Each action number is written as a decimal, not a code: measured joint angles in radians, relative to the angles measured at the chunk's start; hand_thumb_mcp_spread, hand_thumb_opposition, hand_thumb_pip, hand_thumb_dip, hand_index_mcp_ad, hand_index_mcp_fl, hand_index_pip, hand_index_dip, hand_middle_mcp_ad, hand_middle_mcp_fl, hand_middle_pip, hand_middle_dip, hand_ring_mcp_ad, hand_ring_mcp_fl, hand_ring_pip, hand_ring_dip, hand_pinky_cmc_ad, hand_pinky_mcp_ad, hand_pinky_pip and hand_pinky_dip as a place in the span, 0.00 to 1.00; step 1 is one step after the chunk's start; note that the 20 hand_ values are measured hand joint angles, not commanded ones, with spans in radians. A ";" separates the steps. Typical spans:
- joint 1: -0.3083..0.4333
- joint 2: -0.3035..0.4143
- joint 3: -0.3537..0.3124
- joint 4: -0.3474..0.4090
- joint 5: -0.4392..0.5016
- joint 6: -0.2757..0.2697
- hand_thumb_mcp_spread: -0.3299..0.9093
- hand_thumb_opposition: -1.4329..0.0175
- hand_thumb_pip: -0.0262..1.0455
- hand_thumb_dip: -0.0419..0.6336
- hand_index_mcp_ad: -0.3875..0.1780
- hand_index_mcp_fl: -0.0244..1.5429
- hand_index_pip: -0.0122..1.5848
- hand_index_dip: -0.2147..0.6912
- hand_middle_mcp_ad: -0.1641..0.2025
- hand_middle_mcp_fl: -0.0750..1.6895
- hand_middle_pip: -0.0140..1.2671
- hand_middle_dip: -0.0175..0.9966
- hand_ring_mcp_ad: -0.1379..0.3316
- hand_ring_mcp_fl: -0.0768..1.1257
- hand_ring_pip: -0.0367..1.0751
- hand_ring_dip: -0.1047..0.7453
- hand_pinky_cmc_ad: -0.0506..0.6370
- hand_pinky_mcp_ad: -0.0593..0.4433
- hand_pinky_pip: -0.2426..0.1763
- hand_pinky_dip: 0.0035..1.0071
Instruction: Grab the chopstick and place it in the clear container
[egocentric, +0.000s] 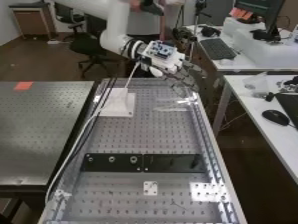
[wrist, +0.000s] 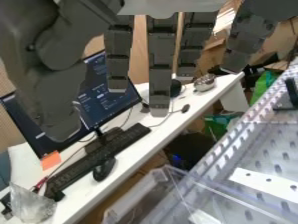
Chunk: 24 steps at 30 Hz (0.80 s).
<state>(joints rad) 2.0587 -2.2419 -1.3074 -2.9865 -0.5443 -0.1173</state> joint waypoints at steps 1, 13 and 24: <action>-0.001 0.014 -0.011 0.018 -0.005 -0.024 0.45 0.49 0.57 0.42 0.35 0.25 0.05 0.50 0.61 0.32 0.09 0.50 0.44 0.16 0.10 0.63 0.64 0.71 0.32 0.22; -0.081 0.188 -0.151 0.137 -0.335 -0.257 0.41 0.53 0.56 0.26 0.35 0.20 0.05 0.64 0.61 0.17 0.09 0.44 0.48 0.09 0.11 0.54 0.68 0.74 0.37 0.22; -0.226 0.265 -0.142 0.066 -0.683 -0.467 0.32 0.56 0.55 0.12 0.35 0.16 0.04 0.60 0.60 0.09 0.09 0.34 0.48 0.08 0.10 0.42 0.68 0.74 0.39 0.18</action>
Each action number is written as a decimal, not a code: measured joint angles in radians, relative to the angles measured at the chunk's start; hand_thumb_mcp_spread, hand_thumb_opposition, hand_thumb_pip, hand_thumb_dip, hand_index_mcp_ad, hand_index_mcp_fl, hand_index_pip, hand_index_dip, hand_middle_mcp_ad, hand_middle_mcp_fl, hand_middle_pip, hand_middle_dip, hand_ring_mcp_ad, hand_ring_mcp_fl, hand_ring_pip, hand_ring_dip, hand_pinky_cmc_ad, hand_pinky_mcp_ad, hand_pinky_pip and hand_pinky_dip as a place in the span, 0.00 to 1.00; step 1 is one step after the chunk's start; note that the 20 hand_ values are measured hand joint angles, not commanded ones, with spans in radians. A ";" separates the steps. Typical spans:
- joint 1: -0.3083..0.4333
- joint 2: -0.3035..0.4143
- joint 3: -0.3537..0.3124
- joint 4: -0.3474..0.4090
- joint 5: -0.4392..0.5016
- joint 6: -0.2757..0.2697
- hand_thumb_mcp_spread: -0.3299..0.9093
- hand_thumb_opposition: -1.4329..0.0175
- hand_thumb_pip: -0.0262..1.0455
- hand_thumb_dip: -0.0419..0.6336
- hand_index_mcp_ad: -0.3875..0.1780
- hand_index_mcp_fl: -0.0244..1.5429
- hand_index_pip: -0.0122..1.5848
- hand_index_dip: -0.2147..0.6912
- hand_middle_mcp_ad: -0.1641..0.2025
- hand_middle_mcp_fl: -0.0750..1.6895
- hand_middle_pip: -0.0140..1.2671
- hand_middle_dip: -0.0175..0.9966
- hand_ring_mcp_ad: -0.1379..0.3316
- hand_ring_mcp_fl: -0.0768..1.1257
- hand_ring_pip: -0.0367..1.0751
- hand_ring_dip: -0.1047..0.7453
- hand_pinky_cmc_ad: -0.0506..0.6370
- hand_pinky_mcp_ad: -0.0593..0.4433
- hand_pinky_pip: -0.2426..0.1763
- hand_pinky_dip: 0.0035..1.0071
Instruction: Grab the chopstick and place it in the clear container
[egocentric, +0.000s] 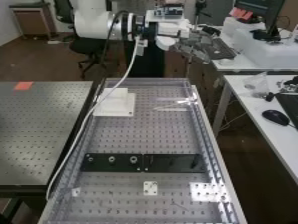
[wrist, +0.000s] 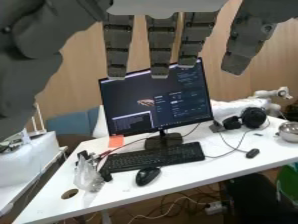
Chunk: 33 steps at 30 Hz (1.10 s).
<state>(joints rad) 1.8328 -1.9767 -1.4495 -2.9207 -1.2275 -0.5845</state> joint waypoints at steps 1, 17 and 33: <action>-0.016 0.006 0.004 -0.006 -0.029 -0.020 0.32 0.56 0.55 0.12 0.35 0.15 0.04 0.60 0.60 0.09 0.10 0.34 0.48 0.08 0.10 0.42 0.68 0.74 0.39 0.18; -0.112 0.003 0.124 -0.041 -0.041 -0.078 0.31 0.56 0.53 0.10 0.35 0.11 0.04 0.60 0.61 0.09 0.11 0.31 0.55 0.07 0.11 0.37 0.68 0.77 0.39 0.17; -0.073 -0.050 0.187 -0.024 0.076 -0.086 0.32 0.56 0.50 0.09 0.35 0.11 0.04 0.59 0.61 0.09 0.12 0.31 0.55 0.07 0.11 0.36 0.68 0.77 0.38 0.17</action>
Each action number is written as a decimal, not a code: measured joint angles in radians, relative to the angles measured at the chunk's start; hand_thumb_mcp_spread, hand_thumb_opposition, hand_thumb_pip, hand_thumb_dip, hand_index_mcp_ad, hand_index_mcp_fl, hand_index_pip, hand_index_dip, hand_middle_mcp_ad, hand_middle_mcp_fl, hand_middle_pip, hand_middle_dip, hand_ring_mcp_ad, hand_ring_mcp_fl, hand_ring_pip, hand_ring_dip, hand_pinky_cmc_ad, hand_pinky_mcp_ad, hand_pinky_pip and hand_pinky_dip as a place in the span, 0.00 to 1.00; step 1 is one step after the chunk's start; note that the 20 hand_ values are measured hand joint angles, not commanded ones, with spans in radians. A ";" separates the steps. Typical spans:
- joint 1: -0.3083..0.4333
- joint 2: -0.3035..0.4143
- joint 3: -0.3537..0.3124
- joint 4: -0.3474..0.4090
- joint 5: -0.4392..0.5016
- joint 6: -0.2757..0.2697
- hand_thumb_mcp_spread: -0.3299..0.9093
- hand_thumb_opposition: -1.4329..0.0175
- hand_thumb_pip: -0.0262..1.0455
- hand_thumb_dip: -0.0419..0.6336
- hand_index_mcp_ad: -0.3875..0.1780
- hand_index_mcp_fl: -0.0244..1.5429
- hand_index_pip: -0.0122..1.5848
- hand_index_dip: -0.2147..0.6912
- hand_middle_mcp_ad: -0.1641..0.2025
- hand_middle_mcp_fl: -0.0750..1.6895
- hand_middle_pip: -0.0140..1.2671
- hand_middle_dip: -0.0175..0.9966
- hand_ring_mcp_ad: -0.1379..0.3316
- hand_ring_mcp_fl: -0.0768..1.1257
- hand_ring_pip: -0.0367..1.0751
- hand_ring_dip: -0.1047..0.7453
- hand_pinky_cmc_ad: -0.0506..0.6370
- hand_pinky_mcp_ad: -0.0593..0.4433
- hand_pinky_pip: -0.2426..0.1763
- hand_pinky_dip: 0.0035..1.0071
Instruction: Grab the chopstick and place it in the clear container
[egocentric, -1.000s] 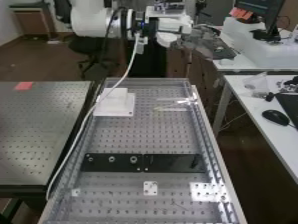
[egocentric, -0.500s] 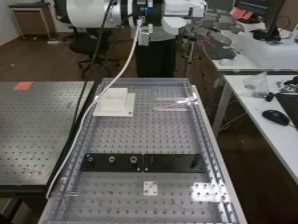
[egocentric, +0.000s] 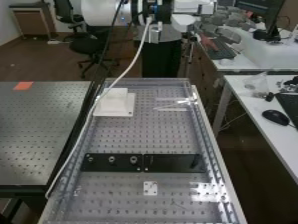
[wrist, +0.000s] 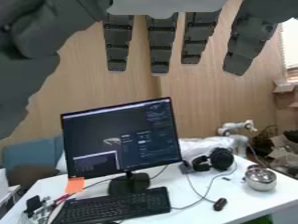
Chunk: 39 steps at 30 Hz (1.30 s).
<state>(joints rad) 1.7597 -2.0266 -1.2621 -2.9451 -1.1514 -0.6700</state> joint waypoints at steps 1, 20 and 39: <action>0.001 0.000 -0.001 0.003 -0.003 0.001 0.32 0.56 0.50 0.08 0.35 0.11 0.04 0.59 0.61 0.09 0.12 0.31 0.55 0.07 0.11 0.36 0.68 0.77 0.38 0.17; -0.011 -0.012 0.010 0.017 -0.044 -0.005 0.34 0.55 0.50 0.08 0.35 0.12 0.04 0.60 0.61 0.09 0.12 0.31 0.54 0.07 0.12 0.36 0.68 0.77 0.38 0.17; -0.013 -0.015 0.019 0.031 -0.050 -0.023 0.34 0.54 0.50 0.09 0.35 0.12 0.04 0.60 0.61 0.09 0.12 0.31 0.54 0.07 0.12 0.36 0.68 0.77 0.38 0.17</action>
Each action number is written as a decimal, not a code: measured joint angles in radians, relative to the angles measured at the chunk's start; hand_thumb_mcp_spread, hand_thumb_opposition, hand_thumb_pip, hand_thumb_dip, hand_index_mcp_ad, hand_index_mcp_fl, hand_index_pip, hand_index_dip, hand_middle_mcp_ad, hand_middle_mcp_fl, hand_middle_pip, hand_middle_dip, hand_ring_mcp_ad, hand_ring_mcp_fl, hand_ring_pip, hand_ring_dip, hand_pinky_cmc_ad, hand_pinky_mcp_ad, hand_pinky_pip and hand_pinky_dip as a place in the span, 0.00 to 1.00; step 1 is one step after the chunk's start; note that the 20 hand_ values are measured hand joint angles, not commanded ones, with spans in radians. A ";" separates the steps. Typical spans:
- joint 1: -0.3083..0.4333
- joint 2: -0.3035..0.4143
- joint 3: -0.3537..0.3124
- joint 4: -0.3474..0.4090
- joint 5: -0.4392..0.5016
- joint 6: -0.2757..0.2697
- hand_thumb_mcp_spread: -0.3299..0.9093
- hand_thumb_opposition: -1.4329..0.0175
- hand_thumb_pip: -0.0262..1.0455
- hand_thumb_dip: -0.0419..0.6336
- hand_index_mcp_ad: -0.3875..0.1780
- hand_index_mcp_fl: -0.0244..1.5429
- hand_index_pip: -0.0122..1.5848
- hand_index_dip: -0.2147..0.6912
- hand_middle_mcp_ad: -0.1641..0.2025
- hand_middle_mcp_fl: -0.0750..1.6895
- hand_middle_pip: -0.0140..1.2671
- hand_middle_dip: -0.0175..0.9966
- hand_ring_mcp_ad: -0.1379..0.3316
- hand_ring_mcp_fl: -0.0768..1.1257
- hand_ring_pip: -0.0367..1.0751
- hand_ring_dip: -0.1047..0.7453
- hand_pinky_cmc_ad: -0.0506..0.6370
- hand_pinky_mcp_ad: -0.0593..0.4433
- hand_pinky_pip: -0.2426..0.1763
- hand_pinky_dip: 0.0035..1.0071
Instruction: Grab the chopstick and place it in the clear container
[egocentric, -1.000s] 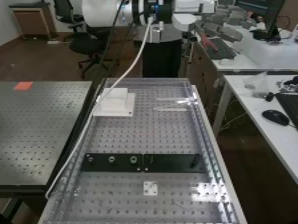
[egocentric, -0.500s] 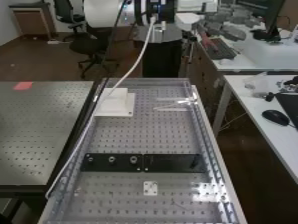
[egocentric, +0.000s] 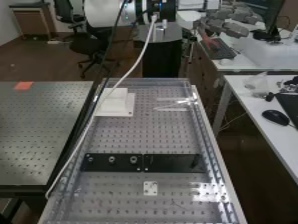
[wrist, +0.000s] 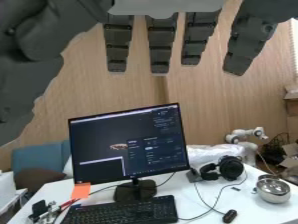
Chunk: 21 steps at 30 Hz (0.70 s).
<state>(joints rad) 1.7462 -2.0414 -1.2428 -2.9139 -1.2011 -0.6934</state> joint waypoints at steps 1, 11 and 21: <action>0.000 0.000 -0.001 0.002 0.000 0.000 0.34 0.54 0.50 0.09 0.35 0.12 0.04 0.60 0.61 0.09 0.12 0.31 0.54 0.07 0.12 0.36 0.68 0.77 0.38 0.17; -0.004 0.005 0.002 0.005 0.000 -0.013 0.34 0.53 0.50 0.09 0.35 0.12 0.04 0.59 0.61 0.09 0.12 0.31 0.54 0.07 0.12 0.36 0.68 0.77 0.38 0.17; -0.004 0.023 -0.015 0.009 0.005 -0.024 0.34 0.53 0.52 0.09 0.35 0.12 0.04 0.60 0.61 0.09 0.12 0.31 0.54 0.07 0.12 0.36 0.67 0.77 0.38 0.17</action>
<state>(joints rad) 1.7424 -2.0179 -1.2583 -2.9047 -1.1963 -0.7176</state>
